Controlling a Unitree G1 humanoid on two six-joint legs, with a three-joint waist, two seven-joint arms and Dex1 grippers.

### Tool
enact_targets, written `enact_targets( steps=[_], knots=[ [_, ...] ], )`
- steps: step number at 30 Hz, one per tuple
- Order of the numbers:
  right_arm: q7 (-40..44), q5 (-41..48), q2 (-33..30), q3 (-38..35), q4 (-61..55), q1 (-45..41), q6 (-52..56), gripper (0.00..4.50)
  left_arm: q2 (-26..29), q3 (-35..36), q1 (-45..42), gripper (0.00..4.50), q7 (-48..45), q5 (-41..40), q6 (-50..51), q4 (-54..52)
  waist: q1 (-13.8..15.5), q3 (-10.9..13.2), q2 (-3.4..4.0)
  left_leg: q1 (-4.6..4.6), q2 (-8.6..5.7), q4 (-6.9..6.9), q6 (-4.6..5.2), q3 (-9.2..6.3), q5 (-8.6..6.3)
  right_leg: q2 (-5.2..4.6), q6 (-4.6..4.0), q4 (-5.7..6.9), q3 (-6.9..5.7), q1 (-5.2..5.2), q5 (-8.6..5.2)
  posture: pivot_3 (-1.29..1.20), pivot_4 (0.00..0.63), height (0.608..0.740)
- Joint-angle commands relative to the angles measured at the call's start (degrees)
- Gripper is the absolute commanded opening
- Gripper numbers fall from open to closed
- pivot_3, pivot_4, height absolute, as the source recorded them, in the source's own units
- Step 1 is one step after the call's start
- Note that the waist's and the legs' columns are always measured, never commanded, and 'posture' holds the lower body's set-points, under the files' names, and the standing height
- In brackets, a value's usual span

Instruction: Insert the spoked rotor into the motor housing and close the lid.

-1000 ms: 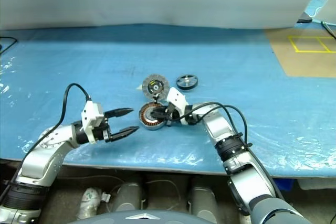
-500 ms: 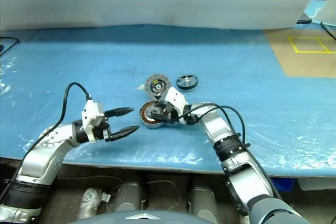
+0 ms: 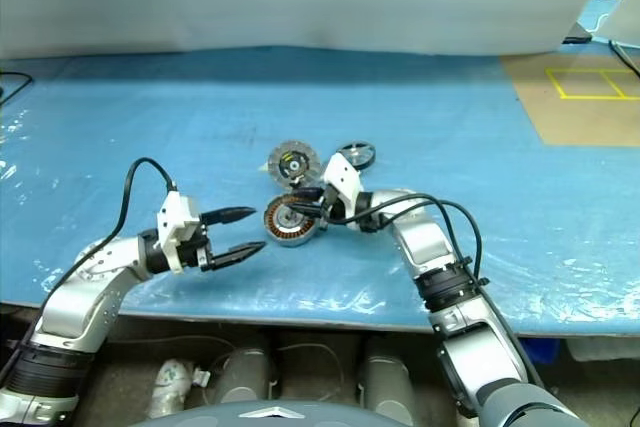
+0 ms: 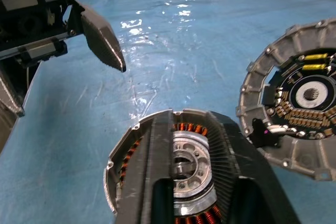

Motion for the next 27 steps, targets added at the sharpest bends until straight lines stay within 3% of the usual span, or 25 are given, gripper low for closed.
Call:
enact_targets(
  steps=[1,13,17,22,27],
  knots=[
    [-0.2,-0.3,0.8,0.9,-0.6,-0.2,-1.2,0.04,0.8,1.5,0.0,3.48,-1.1,-0.7,-1.3,0.0,0.0,0.0,0.0,0.0,0.0,0.0,0.0,0.0,0.0,0.0,0.0,0.0,0.0,0.0,0.0,0.0,0.15,0.74],
    [-4.2,-6.4,2.5,3.0,8.4,-2.7,-4.3,0.04,0.2,0.3,0.2,3.48,-0.1,-0.1,-0.7,-1.8,-0.1,0.0,0.0,0.01,0.0,-0.02,0.0,0.0,0.0,0.0,0.0,0.01,0.0,-0.01,-0.01,0.0,0.15,0.74],
    [0.5,-9.9,-3.1,7.1,6.4,-0.6,-4.9,0.04,0.3,0.2,0.4,3.48,0.3,-0.3,-0.3,-2.4,0.2,0.0,-0.02,0.08,0.0,-0.02,0.0,0.0,0.0,0.0,0.01,0.02,0.01,0.04,-0.01,0.0,0.15,0.74],
    [1.9,-10.7,-5.0,8.6,3.9,0.0,-2.3,0.04,0.2,0.4,0.2,3.48,-0.4,-0.2,-1.3,-0.7,0.0,0.0,-0.07,0.18,-0.01,-0.04,0.0,0.0,0.0,-0.01,0.05,0.0,0.05,0.14,-0.03,0.0,0.15,0.74],
    [-1.4,-8.4,-1.2,5.5,4.7,-1.4,-5.6,0.04,-0.1,0.4,-0.2,3.48,-1.3,0.0,-2.9,1.7,0.0,-0.1,-0.12,0.26,-0.01,-0.07,0.0,0.0,-0.01,-0.01,0.05,0.02,0.06,0.14,-0.04,0.0,0.15,0.74]
  ],
)
